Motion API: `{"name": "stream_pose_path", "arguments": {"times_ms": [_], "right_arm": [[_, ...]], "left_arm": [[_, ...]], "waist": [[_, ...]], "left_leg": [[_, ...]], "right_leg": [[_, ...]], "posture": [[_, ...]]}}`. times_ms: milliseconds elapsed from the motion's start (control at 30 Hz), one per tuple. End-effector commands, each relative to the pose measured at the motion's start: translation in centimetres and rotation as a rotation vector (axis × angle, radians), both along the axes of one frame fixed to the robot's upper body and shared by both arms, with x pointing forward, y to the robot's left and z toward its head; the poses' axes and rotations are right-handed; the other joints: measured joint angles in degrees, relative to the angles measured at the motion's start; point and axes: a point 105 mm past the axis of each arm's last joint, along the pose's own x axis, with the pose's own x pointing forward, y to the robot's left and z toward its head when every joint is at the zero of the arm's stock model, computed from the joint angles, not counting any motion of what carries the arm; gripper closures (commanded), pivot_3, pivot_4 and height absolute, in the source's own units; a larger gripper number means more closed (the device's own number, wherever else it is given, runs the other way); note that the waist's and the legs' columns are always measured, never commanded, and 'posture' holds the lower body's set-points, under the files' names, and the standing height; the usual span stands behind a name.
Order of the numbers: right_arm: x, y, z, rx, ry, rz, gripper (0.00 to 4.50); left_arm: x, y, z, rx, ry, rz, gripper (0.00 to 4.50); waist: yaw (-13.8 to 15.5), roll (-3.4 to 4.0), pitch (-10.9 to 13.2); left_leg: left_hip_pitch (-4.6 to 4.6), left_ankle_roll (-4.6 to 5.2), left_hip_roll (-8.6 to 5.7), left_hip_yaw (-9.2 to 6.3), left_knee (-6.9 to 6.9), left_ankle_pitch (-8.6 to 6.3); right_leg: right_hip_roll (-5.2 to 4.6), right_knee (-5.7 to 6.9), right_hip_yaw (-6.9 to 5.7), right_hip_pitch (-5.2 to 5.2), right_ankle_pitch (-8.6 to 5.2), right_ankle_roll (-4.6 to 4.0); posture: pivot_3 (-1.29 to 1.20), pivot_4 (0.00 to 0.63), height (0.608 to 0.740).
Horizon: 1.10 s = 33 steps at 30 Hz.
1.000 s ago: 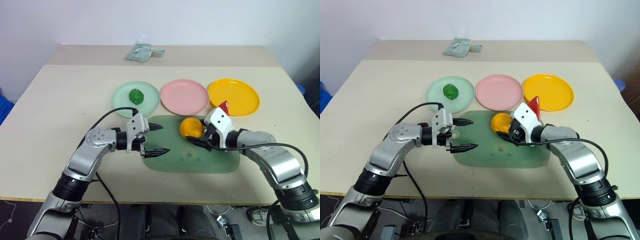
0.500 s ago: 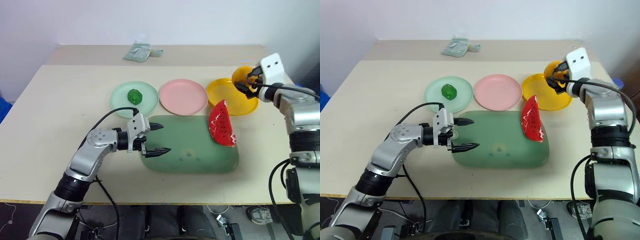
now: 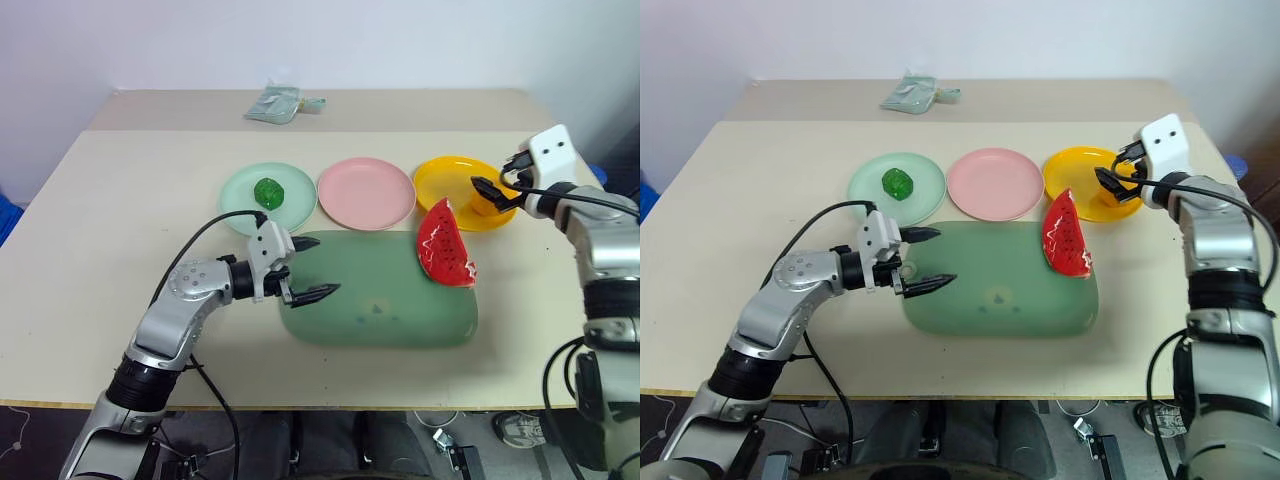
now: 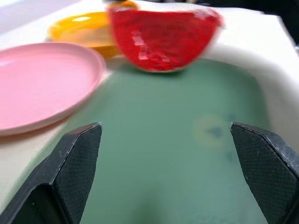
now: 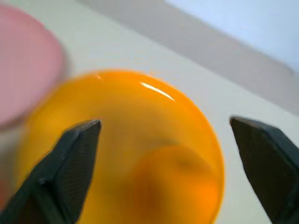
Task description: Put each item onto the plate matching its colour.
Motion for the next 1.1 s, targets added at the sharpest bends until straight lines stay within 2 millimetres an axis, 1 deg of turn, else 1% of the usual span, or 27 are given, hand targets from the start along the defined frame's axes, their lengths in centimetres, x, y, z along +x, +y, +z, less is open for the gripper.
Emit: {"name": "stream_pose_path", "arguments": {"times_ms": [33, 67, 133, 167, 233, 300, 400, 433, 500, 533, 600, 633, 733, 767, 800, 867, 900, 967, 1000, 1033, 1100], "right_arm": [[-3.1, 2.2, 2.8, 0.099, -0.005, 0.084, 0.02], [-3.9, 3.0, 2.7, 0.124, 0.020, 0.110, 0.02], [-5.7, 4.9, 1.5, 0.148, 0.114, 0.148, 0.02], [-6.3, 5.5, 0.7, 0.132, 0.158, 0.153, 0.02], [-7.3, 6.5, -1.4, 0.107, 0.247, 0.139, 0.02], [-8.1, 7.2, -3.2, 0.081, 0.310, 0.124, 0.02], [-8.5, 7.8, -4.4, 0.031, 0.338, 0.113, 0.02], [-8.4, 7.9, -4.7, 0.038, 0.340, 0.102, 0.02], [-8.2, 8.0, -5.1, 0.041, 0.343, 0.087, 0.53], [-8.1, 8.0, -5.1, 0.044, 0.344, 0.084, 0.88], [-8.3, 8.4, -5.0, 0.045, 0.349, 0.102, 1.91], [-8.4, 8.4, -4.9, 0.045, 0.351, 0.107, 2.33], [-8.5, 8.5, -4.5, 0.033, 0.350, 0.115, 3.94], [-8.5, 8.5, -4.3, 0.025, 0.346, 0.120, 4.35], [-8.4, 8.8, -3.5, 0.002, 0.319, 0.142, 4.49], [-8.3, 9.4, -2.1, -0.025, 0.265, 0.184, 4.49], [-8.0, 10.2, -0.9, -0.017, 0.226, 0.226, 4.49], [-6.7, 12.3, 1.4, 0.012, 0.141, 0.311, 4.49], [-6.3, 12.9, 1.9, 0.019, 0.121, 0.328, 4.49], [-5.1, 13.6, 2.2, 0.023, 0.103, 0.331, 4.49], [-3.5, 14.3, 2.2, 0.019, 0.083, 0.328, 4.49]], "left_arm": [[0.2, 0.8, 1.2, -0.021, -0.059, 0.020, 0.00], [0.2, 1.1, 1.2, -0.017, -0.061, 0.024, 0.00], [0.4, 1.7, 1.1, -0.005, -0.067, 0.034, 0.00], [0.5, 2.0, 1.1, 0.001, -0.069, 0.037, 0.00], [0.6, 2.4, 1.0, 0.019, -0.076, 0.035, 0.00], [0.7, 2.6, 1.1, 0.022, -0.085, 0.033, 0.00], [0.7, 2.6, 1.3, 0.019, -0.094, 0.029, 0.00], [0.7, 2.5, 1.3, 0.020, -0.097, 0.027, 0.00], [0.5, 2.5, 1.3, 0.021, -0.100, 0.024, 0.00], [0.4, 2.5, 1.3, 0.020, -0.098, 0.022, 0.00], [0.3, 2.5, 1.2, 0.019, -0.095, 0.021, 0.00], [0.2, 2.5, 1.2, 0.019, -0.095, 0.022, 0.00], [0.2, 2.6, 1.3, 0.018, -0.092, 0.028, 0.00], [0.2, 2.6, 1.2, 0.018, -0.092, 0.031, 0.00], [0.1, 2.7, 1.2, 0.018, -0.091, 0.036, 0.00], [0.1, 2.9, 1.2, 0.018, -0.090, 0.043, 0.00], [0.0, 3.0, 1.2, 0.019, -0.089, 0.049, 0.00], [0.1, 3.5, 1.2, 0.019, -0.089, 0.074, 0.00], [0.2, 3.6, 1.3, 0.020, -0.089, 0.082, 0.00], [0.3, 3.9, 1.4, 0.017, -0.091, 0.099, 0.00], [0.4, 4.2, 1.5, 0.011, -0.091, 0.120, 0.00]], "waist": [[-0.07, 0.00, 0.00], [-0.17, 0.01, 0.00], [-0.33, 0.01, -0.01], [-0.37, 0.01, -0.01], [-0.40, 0.02, -0.01], [-0.42, 0.01, -0.02], [-0.30, 0.01, -0.02], [-0.32, 0.01, -0.02], [-0.37, 0.01, -0.02], [-0.36, 0.01, -0.02], [-0.39, 0.01, -0.02], [-0.39, 0.01, -0.02], [-0.42, 0.01, -0.02], [-0.41, 0.01, -0.02], [-0.40, 0.01, -0.01], [-0.43, 0.01, -0.01], [-0.47, 0.01, -0.01], [-0.94, 0.01, -0.01], [-1.05, 0.02, -0.01], [-1.03, 0.01, -0.01], [-0.83, 0.01, -0.02]], "left_leg": [[0.00, 0.00, 0.01, -0.01, 0.00, 0.00], [0.01, 0.00, 0.01, -0.01, 0.00, 0.00], [0.02, 0.01, 0.01, -0.01, -0.01, -0.01], [0.03, 0.01, 0.01, -0.02, -0.03, -0.01], [0.03, 0.01, 0.02, -0.03, -0.07, -0.01], [0.03, 0.01, 0.01, -0.03, -0.08, -0.01], [0.02, 0.01, -0.02, -0.02, -0.09, -0.01], [0.02, 0.01, -0.03, -0.01, -0.09, -0.01], [0.02, 0.01, -0.04, -0.02, -0.09, -0.01], [0.02, 0.01, -0.04, -0.01, -0.09, -0.01], [0.02, 0.00, -0.04, -0.01, -0.10, -0.01], [0.02, 0.00, -0.04, -0.01, -0.10, -0.01], [0.02, 0.01, -0.04, -0.01, -0.10, -0.01], [0.03, 0.01, -0.04, -0.01, -0.10, -0.01], [0.02, 0.01, -0.04, -0.01, -0.10, -0.01], [0.02, 0.01, -0.04, -0.01, -0.10, -0.01], [0.02, 0.01, -0.04, -0.01, -0.11, -0.01], [0.03, 0.01, -0.04, -0.01, -0.12, -0.01], [0.04, 0.01, -0.04, 0.01, -0.16, -0.01], [0.05, 0.00, -0.03, 0.01, -0.18, 0.00], [0.07, -0.05, 0.00, 0.00, -0.19, 0.03]], "right_leg": [[-0.01, -0.01, 0.00, 0.00, 0.00, 0.00], [0.00, -0.01, 0.00, 0.00, 0.00, 0.00], [-0.02, -0.01, 0.02, 0.00, 0.00, 0.00], [-0.03, -0.01, 0.02, -0.01, 0.00, -0.01], [-0.05, -0.01, 0.03, -0.03, -0.01, -0.01], [-0.09, -0.02, 0.03, -0.04, -0.01, -0.01], [-0.14, -0.02, 0.03, -0.06, -0.01, -0.01], [-0.15, -0.02, 0.03, -0.06, -0.01, -0.01], [-0.15, -0.03, 0.03, -0.06, -0.01, -0.01], [-0.15, -0.02, 0.02, -0.06, -0.01, -0.01], [-0.14, -0.02, 0.02, -0.07, -0.01, -0.01], [-0.14, -0.02, 0.02, -0.07, -0.01, -0.01], [-0.13, -0.02, 0.02, -0.07, -0.01, -0.01], [-0.13, -0.02, 0.02, -0.07, -0.01, -0.01], [-0.12, -0.02, 0.02, -0.07, -0.01, -0.01], [-0.13, -0.02, 0.02, -0.07, -0.01, -0.01], [-0.13, -0.02, 0.02, -0.07, -0.01, -0.01], [-0.12, -0.02, 0.02, -0.09, -0.01, -0.01], [-0.10, 0.00, 0.04, -0.13, -0.01, -0.01], [-0.07, 0.01, 0.04, -0.15, -0.01, -0.01], [-0.03, 0.02, 0.02, -0.14, -0.01, -0.03]], "posture": [[0.00, 0.150, 0.740], [0.00, 0.150, 0.740], [0.00, 0.150, 0.740], [0.00, 0.150, 0.740], [0.00, 0.150, 0.740], [0.00, 0.150, 0.740], [0.00, 0.150, 0.740], [0.00, 0.150, 0.740], [0.00, 0.150, 0.740], [0.00, 0.150, 0.740], [0.00, 0.150, 0.740], [0.00, 0.150, 0.740], [0.00, 0.150, 0.740], [0.00, 0.150, 0.740], [0.00, 0.150, 0.740], [0.00, 0.150, 0.740], [0.00, 0.150, 0.740], [0.00, 0.150, 0.740], [0.00, 0.150, 0.740], [0.00, 0.150, 0.740], [0.00, 0.150, 0.740]]}}
